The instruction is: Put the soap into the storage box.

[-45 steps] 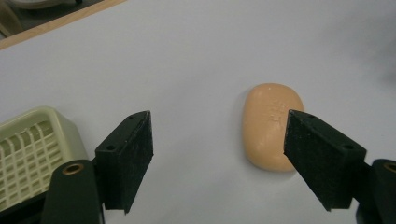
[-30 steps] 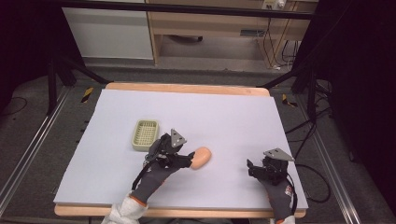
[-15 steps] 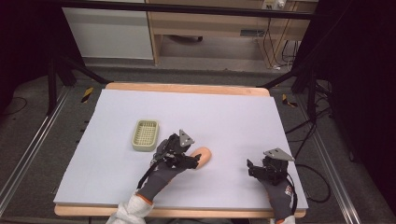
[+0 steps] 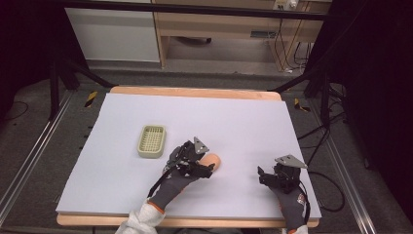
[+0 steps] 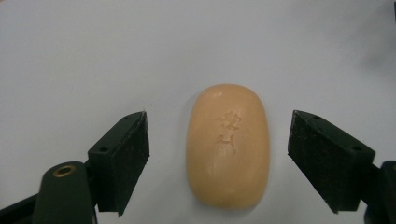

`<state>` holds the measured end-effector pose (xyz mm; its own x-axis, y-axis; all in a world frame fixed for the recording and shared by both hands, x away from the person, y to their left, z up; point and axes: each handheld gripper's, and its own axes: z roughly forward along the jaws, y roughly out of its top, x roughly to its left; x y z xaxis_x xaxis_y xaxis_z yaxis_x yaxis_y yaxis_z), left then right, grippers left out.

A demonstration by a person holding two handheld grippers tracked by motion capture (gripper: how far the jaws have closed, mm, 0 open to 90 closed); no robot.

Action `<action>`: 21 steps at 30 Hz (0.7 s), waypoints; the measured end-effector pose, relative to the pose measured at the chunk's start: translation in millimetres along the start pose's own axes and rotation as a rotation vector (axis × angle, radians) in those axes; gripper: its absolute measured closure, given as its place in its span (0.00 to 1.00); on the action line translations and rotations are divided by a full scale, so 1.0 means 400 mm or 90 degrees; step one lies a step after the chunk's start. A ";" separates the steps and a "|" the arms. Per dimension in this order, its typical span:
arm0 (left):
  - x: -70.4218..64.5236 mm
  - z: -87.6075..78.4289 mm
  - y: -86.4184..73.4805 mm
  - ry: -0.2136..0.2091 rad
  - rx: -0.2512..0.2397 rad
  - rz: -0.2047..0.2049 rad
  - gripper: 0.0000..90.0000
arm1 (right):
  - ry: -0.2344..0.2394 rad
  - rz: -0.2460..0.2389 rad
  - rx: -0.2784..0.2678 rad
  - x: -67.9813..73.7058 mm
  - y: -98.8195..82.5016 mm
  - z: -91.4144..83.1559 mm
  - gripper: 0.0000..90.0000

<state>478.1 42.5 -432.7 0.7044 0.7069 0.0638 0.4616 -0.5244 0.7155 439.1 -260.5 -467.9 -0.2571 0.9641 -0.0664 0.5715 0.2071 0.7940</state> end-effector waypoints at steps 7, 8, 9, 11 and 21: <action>-0.009 0.017 0.001 -0.006 0.014 0.006 0.21 | 0.000 0.003 0.002 -0.001 0.000 0.000 0.12; -0.009 0.018 0.001 -0.006 0.018 0.007 0.21 | 0.000 0.003 0.002 -0.001 0.000 0.000 0.12; -0.011 0.022 0.001 -0.006 0.021 0.011 0.21 | 0.000 0.003 0.003 -0.001 0.000 0.000 0.12; -0.011 0.028 0.001 -0.005 0.026 0.012 0.21 | 0.000 0.002 0.003 -0.001 0.000 0.001 0.12; -0.008 0.058 -0.003 -0.008 0.053 0.015 0.21 | 0.000 0.003 0.005 -0.001 -0.001 0.002 0.12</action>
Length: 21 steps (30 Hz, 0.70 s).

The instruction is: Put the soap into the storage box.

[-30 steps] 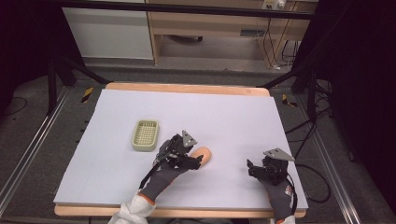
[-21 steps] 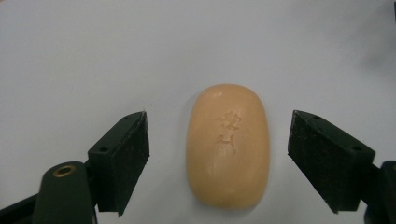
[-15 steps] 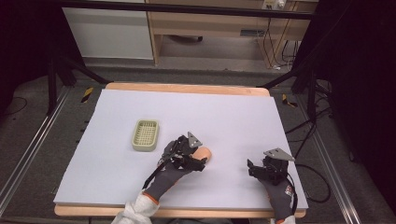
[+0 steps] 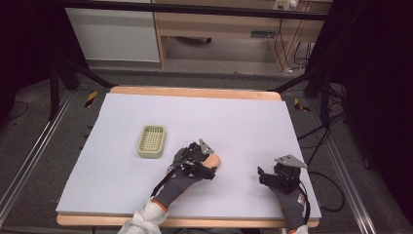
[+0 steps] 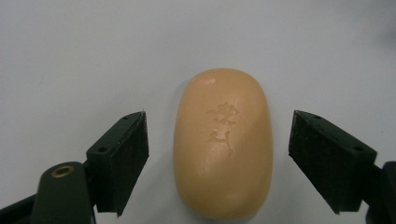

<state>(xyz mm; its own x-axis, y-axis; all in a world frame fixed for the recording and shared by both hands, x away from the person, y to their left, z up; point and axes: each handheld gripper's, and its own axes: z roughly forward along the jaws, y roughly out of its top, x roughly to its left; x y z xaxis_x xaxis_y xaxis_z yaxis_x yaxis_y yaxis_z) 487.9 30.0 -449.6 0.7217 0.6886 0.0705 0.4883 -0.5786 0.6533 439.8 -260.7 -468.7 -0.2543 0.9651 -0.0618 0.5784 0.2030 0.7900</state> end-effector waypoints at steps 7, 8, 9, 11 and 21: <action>0.003 0.016 -0.001 -0.007 0.012 0.000 0.23 | 0.000 0.000 0.001 -0.001 0.000 0.000 0.12; 0.001 0.022 -0.002 -0.009 0.015 0.002 0.23 | 0.001 0.002 0.002 0.000 0.000 0.001 0.12; 0.000 0.024 -0.002 -0.009 0.019 0.004 0.24 | 0.001 0.002 0.002 0.000 0.000 0.001 0.12; -0.001 0.029 -0.002 -0.004 0.023 0.006 0.25 | 0.002 0.003 0.001 0.000 0.000 0.001 0.12; 0.002 0.043 -0.003 -0.014 0.037 0.009 0.29 | 0.004 0.002 0.005 0.000 -0.001 0.002 0.12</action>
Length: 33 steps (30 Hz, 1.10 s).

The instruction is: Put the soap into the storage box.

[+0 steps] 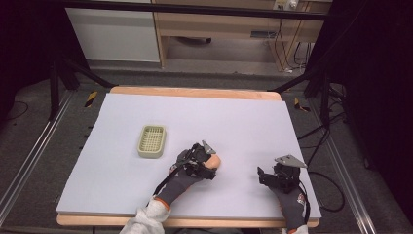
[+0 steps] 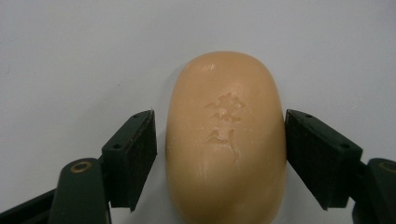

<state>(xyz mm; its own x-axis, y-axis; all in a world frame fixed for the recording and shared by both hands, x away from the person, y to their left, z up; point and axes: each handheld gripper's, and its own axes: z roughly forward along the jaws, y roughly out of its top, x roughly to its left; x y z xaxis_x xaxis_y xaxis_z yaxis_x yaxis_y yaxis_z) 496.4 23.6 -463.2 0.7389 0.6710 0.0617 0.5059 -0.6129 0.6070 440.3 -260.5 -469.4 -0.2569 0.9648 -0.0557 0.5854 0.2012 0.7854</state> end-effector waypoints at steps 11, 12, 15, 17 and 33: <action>0.000 0.011 0.001 -0.007 0.010 -0.001 0.34 | 0.000 0.000 0.001 0.000 0.000 0.001 0.12; 0.000 0.011 0.001 -0.007 0.010 -0.001 0.34 | 0.000 0.000 0.001 0.000 0.000 0.001 0.12; 0.001 0.013 0.001 -0.009 0.014 -0.001 0.34 | 0.000 -0.005 0.000 0.000 0.000 0.002 0.12; 0.004 0.014 0.001 -0.015 0.018 -0.002 0.34 | 0.001 -0.002 0.001 0.000 0.000 0.002 0.12; 0.009 0.016 0.007 -0.024 0.031 -0.009 0.35 | -0.001 -0.001 0.002 -0.001 -0.001 0.003 0.11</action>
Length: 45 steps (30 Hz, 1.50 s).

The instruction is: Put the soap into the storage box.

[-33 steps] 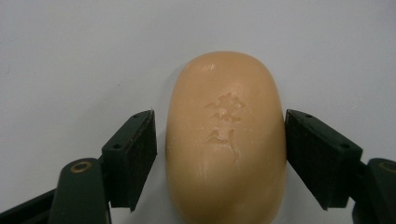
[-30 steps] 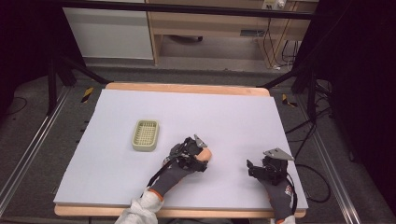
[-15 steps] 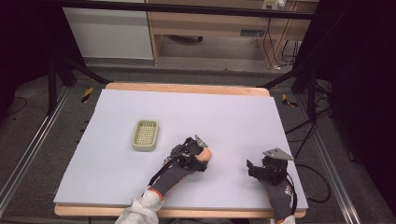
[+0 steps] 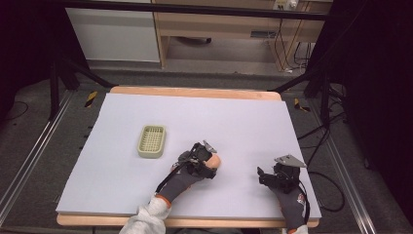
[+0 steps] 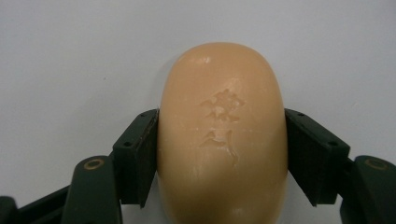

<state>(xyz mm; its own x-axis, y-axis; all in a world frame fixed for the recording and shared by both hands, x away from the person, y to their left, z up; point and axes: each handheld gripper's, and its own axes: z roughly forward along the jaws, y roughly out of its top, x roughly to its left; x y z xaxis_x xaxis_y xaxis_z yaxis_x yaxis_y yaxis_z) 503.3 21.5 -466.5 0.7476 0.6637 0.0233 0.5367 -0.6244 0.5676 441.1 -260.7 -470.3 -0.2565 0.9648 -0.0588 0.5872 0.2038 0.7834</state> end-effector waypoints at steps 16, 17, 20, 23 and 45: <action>-0.010 -0.034 -0.004 0.017 -0.017 0.004 0.35 | 0.000 0.001 -0.002 -0.001 0.000 -0.002 0.11; -0.009 -0.041 -0.004 0.017 -0.017 0.005 0.35 | 0.000 0.001 -0.001 -0.001 0.000 -0.002 0.11; -0.004 -0.060 -0.007 0.016 -0.024 0.004 0.35 | 0.000 0.001 -0.001 -0.001 0.000 -0.002 0.11; 0.003 -0.077 -0.009 0.019 -0.031 0.001 0.35 | 0.000 0.002 -0.002 -0.001 0.000 -0.002 0.11; 0.077 -0.210 -0.069 0.031 -0.082 -0.035 0.35 | -0.006 0.003 -0.003 -0.003 -0.001 -0.004 0.11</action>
<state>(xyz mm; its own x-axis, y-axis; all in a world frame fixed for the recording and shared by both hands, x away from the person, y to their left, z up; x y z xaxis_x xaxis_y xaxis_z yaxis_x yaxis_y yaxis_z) 478.6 93.8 -412.2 0.6972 0.7163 0.0269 0.5196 -0.5309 0.6695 440.1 -262.2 -469.4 -0.2470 0.9671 -0.0606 0.5852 0.1987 0.7862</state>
